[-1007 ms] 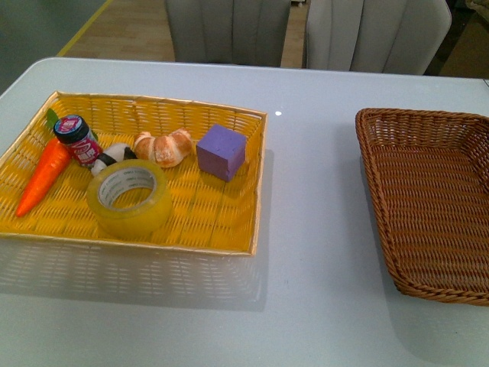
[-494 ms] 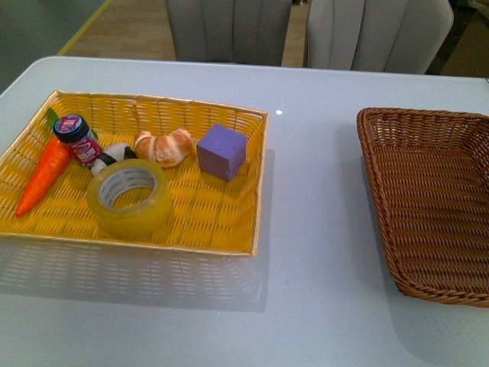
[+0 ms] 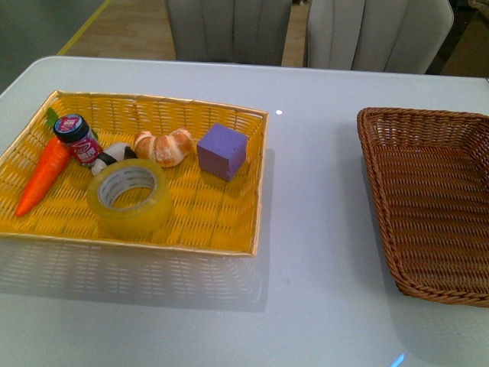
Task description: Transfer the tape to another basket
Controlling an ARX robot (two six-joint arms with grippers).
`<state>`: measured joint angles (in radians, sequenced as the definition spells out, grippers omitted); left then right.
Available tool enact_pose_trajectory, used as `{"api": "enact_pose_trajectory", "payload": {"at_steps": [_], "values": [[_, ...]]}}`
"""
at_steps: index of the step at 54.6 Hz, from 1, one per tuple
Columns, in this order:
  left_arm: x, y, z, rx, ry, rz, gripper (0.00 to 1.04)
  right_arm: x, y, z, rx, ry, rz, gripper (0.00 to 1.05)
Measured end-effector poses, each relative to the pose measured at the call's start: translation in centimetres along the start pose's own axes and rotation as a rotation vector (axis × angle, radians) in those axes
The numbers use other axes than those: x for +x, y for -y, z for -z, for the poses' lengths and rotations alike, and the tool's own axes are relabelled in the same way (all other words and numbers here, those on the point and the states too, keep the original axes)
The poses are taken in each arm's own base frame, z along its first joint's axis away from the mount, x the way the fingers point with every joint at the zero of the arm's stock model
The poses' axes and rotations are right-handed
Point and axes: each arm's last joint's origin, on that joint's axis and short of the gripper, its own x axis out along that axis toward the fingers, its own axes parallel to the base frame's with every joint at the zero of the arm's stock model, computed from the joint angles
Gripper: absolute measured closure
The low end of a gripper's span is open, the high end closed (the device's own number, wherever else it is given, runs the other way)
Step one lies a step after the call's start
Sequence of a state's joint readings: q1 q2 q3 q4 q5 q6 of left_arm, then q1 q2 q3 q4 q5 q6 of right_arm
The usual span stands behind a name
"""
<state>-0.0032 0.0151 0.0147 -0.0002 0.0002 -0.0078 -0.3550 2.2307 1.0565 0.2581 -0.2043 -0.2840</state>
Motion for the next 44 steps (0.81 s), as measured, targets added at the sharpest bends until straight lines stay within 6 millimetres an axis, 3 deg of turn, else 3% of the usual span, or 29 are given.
{"api": "enact_pose_trajectory", "payload": {"at_steps": [18, 31, 44], "values": [[0.0, 0.0, 0.0, 0.0, 0.0, 0.0, 0.09, 1.1, -0.8, 0.5, -0.005, -0.029, -0.013, 0.6], [0.0, 0.0, 0.0, 0.0, 0.0, 0.0, 0.09, 0.6, -3.8, 0.5, 0.003, -0.039, -0.081, 0.95], [0.0, 0.0, 0.0, 0.0, 0.0, 0.0, 0.09, 0.4, -7.6, 0.1, -0.01, -0.03, -0.131, 1.0]]}}
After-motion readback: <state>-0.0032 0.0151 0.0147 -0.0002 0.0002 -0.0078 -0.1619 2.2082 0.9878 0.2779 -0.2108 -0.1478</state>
